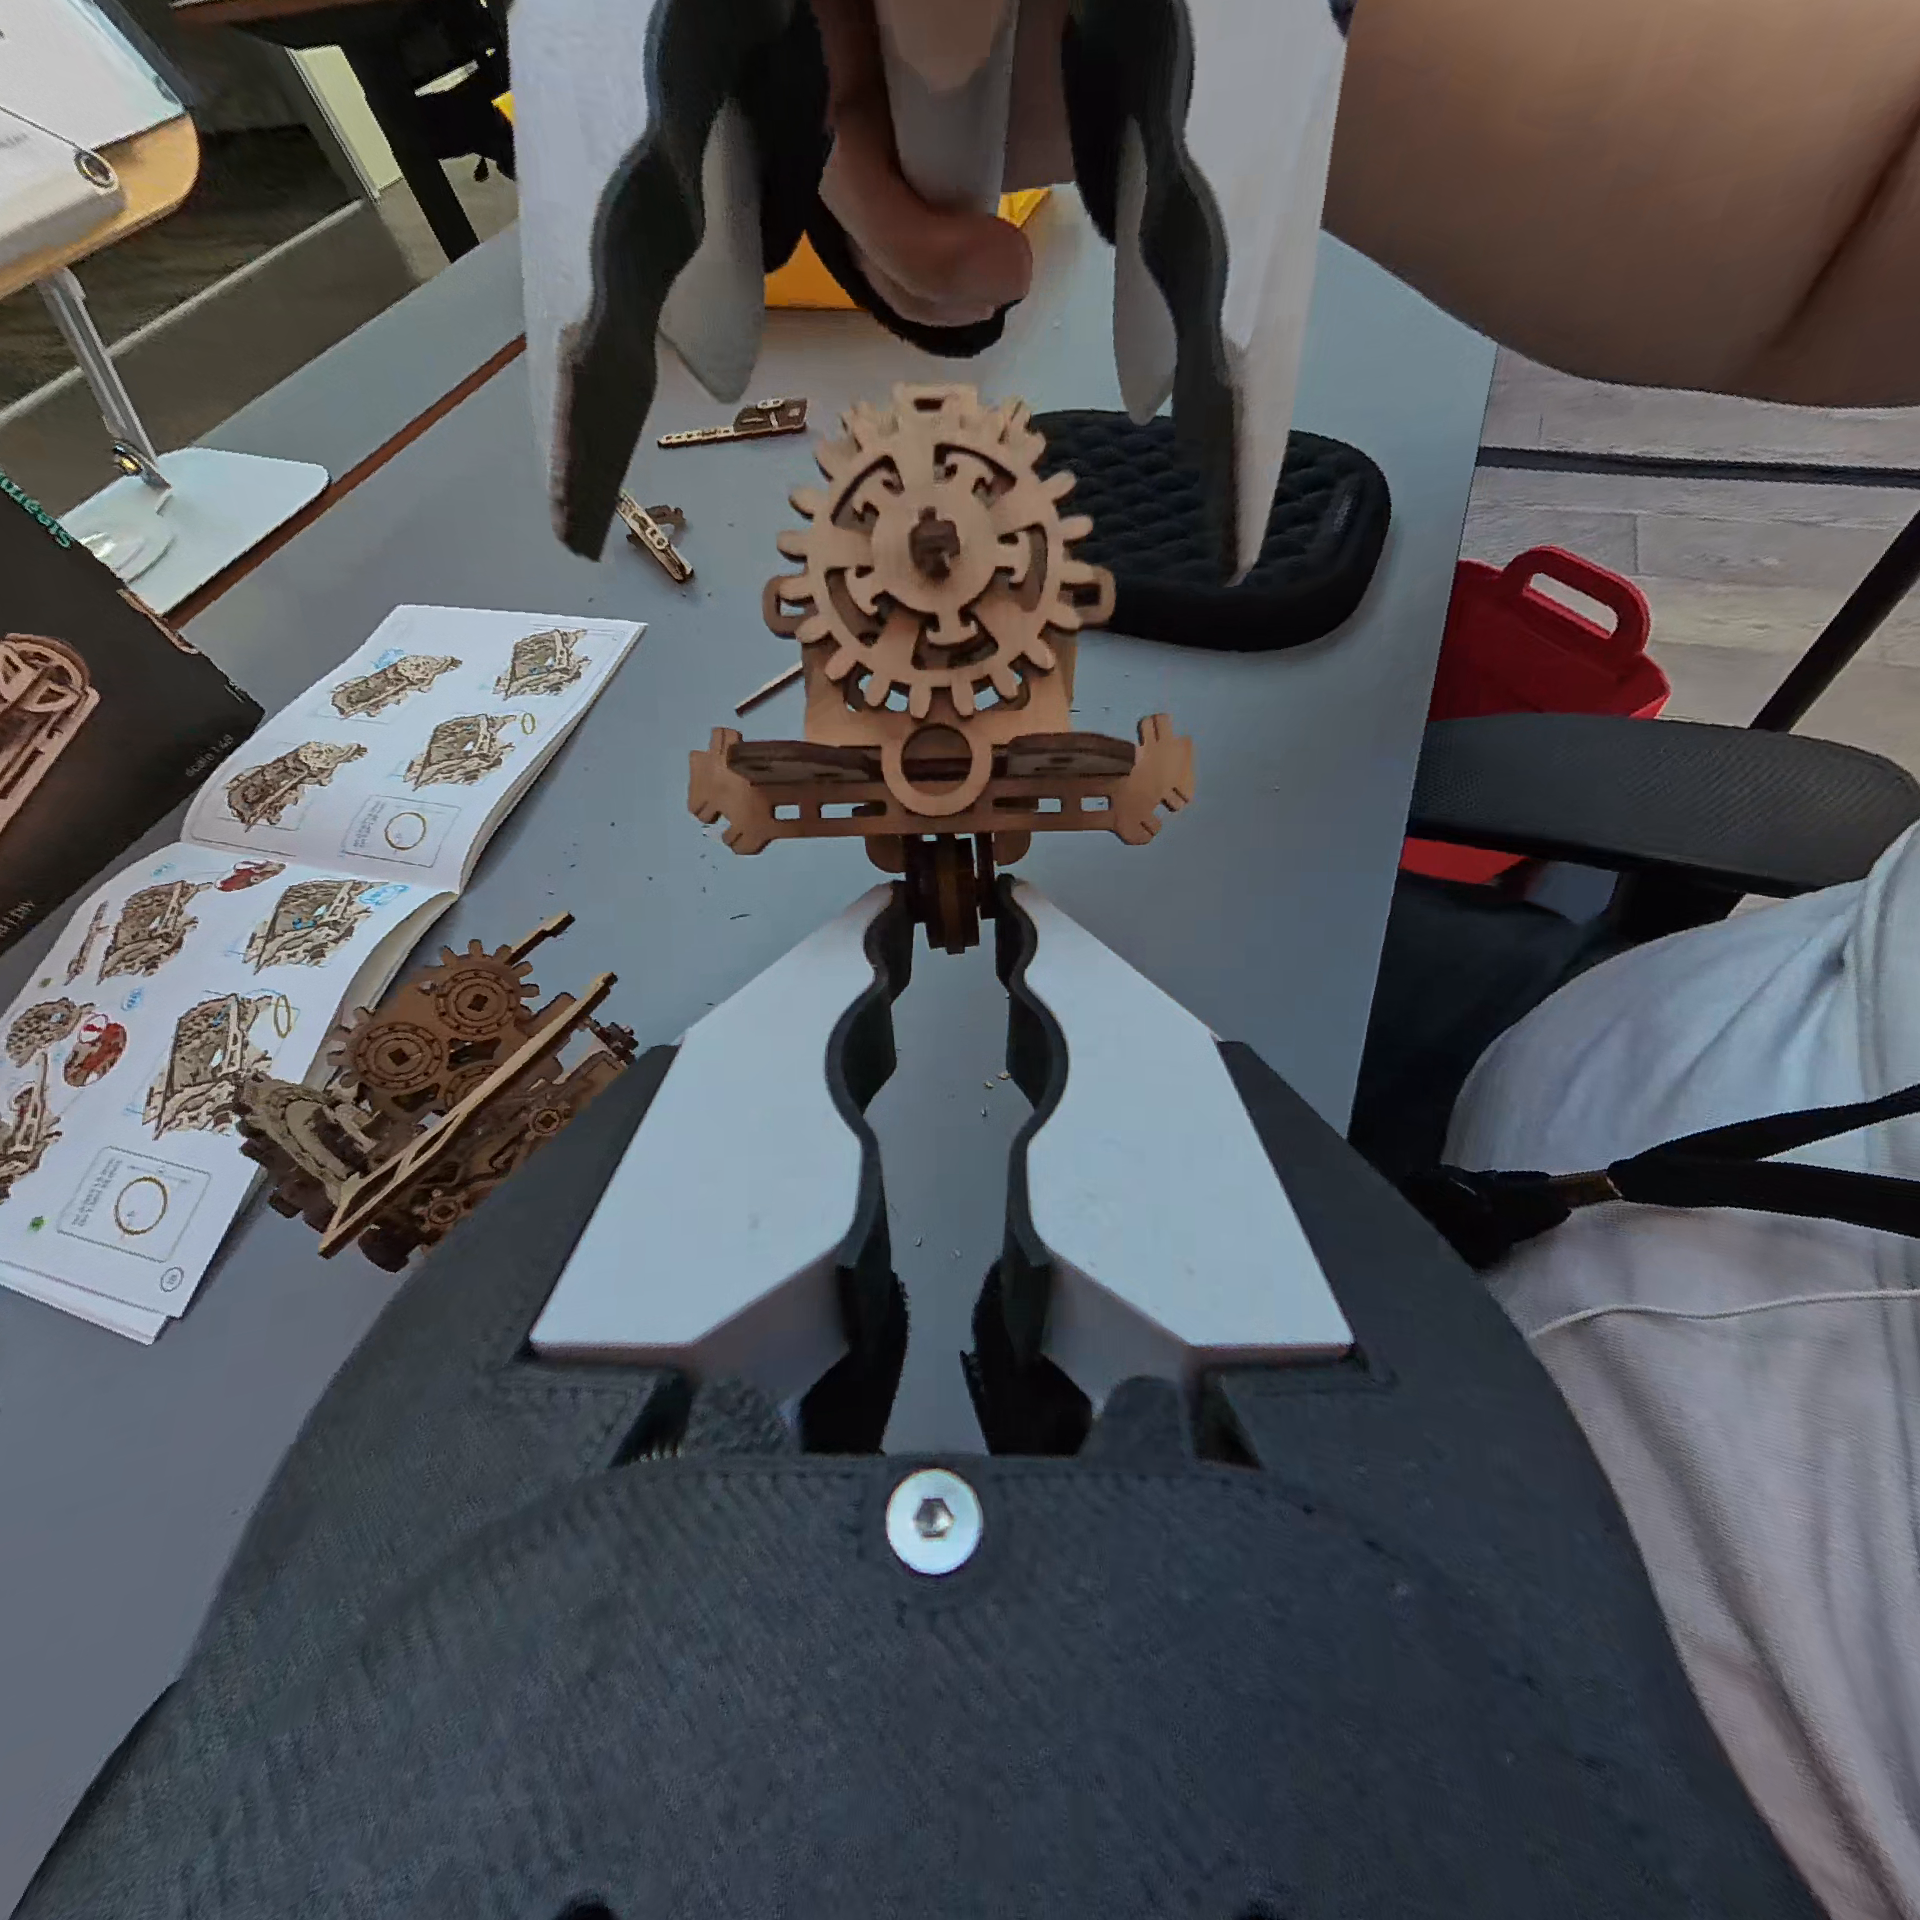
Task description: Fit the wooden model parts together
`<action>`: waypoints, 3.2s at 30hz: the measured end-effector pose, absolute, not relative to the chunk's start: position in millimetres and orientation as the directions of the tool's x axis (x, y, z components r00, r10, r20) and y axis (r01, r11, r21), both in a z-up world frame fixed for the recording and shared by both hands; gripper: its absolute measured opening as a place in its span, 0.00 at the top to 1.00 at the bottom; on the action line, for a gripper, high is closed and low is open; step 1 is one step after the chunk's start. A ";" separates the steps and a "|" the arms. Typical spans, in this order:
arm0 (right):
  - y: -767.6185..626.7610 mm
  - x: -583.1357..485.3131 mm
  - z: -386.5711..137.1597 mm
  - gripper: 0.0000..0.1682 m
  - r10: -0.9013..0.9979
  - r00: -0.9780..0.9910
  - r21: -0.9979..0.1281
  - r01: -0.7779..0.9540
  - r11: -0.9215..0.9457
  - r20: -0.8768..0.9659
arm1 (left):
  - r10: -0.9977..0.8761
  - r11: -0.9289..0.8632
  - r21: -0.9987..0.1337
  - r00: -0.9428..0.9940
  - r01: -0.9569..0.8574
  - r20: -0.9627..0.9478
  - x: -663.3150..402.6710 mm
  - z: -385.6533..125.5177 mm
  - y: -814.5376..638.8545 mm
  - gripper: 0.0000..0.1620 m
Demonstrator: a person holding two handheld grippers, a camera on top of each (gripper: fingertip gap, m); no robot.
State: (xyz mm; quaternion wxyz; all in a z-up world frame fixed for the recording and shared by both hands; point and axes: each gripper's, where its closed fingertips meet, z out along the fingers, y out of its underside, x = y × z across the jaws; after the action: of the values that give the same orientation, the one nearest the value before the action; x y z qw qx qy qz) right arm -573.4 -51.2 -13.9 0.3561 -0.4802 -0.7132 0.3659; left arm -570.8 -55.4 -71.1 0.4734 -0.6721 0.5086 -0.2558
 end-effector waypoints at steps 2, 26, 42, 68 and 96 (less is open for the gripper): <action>-51.9 -573.0 -22.6 0.49 0.943 -0.294 -0.843 0.460 0.279 0.152 | -0.935 -0.045 -0.900 0.336 -0.433 -0.115 -567.0 -72.1 -58.5 0.92; -53.1 -561.0 -34.4 0.67 0.938 -0.295 -0.850 0.434 0.300 0.181 | -0.936 -0.019 -0.894 0.323 -0.448 -0.142 -564.7 -77.0 -56.8 0.92; -53.7 -557.2 -32.0 0.67 0.938 -0.300 -0.855 0.427 0.295 0.174 | -0.939 -0.012 -0.890 0.311 -0.455 -0.146 -562.7 -76.1 -56.7 0.92; 17.2 -549.4 -84.7 0.68 1.000 -0.007 -0.776 0.630 0.025 0.027 | -0.958 -0.285 -0.873 0.080 -0.396 0.277 -666.8 -79.6 86.2 0.68; 25.1 -545.3 -87.0 0.68 0.999 -0.005 -0.860 0.509 0.037 0.040 | -0.848 -0.363 -0.838 -0.228 -0.409 0.478 -651.7 -101.6 79.9 0.73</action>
State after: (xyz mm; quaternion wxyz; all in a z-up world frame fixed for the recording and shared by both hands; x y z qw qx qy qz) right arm -545.3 25.1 -87.0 0.3618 -0.6056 -0.6224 0.3389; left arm -651.7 79.9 -101.6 0.1907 -0.5913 0.5314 -0.5759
